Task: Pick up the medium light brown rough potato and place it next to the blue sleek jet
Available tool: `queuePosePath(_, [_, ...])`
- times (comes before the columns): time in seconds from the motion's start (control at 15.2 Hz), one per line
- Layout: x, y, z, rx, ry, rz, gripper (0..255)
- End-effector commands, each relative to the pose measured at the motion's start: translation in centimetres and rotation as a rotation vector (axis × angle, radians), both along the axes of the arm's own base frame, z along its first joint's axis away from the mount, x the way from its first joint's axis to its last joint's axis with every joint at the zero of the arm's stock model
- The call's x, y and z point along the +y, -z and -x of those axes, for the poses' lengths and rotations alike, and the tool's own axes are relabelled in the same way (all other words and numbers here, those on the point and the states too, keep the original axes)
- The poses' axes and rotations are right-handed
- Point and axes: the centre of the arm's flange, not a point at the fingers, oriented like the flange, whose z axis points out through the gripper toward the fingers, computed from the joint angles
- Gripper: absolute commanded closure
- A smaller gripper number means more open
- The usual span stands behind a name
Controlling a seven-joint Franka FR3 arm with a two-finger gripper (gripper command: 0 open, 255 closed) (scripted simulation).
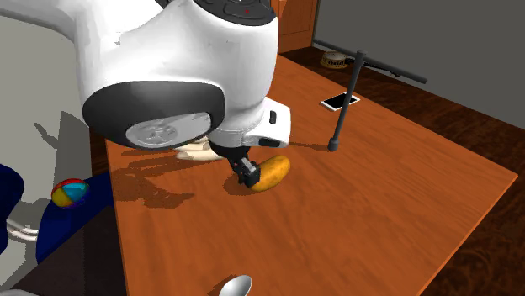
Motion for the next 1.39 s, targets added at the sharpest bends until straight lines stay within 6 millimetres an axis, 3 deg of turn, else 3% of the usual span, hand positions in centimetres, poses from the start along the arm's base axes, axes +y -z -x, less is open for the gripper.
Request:
queuePosePath(0.0, [-2.0,2.2,-0.2,-0.039,0.072,-0.031,0])
queuePosePath(0.26, [-5.6,6.2,-0.5,-0.111,0.196,-0.097,0])
queuePosePath(0.79, [-4.4,9.7,-2.1,-0.110,0.196,-0.097,0])
queuePosePath(1.25, [-4.4,9.7,-2.1,-0.110,0.196,-0.097,0])
queuePosePath(1.32, [-4.4,9.7,-2.1,-0.110,0.196,-0.097,255])
